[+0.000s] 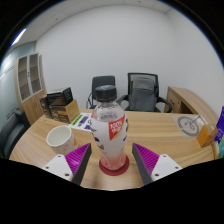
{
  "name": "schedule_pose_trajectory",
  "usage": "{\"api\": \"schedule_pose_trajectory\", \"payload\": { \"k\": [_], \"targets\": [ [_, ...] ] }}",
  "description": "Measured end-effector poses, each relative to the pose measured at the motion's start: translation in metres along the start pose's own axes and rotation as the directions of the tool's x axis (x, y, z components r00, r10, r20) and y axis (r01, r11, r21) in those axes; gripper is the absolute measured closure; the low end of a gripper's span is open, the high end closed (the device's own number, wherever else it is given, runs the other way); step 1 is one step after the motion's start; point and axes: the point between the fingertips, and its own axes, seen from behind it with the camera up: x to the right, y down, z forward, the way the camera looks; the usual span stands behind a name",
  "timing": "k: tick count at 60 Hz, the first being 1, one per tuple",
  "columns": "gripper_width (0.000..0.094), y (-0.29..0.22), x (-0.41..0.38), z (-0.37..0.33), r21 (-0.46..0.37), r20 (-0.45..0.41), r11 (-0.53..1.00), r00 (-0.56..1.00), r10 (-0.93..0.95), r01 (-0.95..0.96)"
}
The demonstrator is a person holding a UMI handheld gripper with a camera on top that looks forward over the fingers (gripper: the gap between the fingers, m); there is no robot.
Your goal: Pour water
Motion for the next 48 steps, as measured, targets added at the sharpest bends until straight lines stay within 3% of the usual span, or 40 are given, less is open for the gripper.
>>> {"api": "schedule_pose_trajectory", "payload": {
  "k": [25,37,48],
  "targets": [
    [0.0077,0.005,-0.032,-0.212,-0.063,-0.246,0.998,0.969,0.008,-0.024],
    [0.0077,0.026,-0.059,-0.286,-0.063,-0.314,0.997,0.949,0.017,-0.039],
    [0.0079,0.035,-0.077,-0.315,-0.064,-0.323,0.996,0.946,0.035,-0.059]
  ]
}}
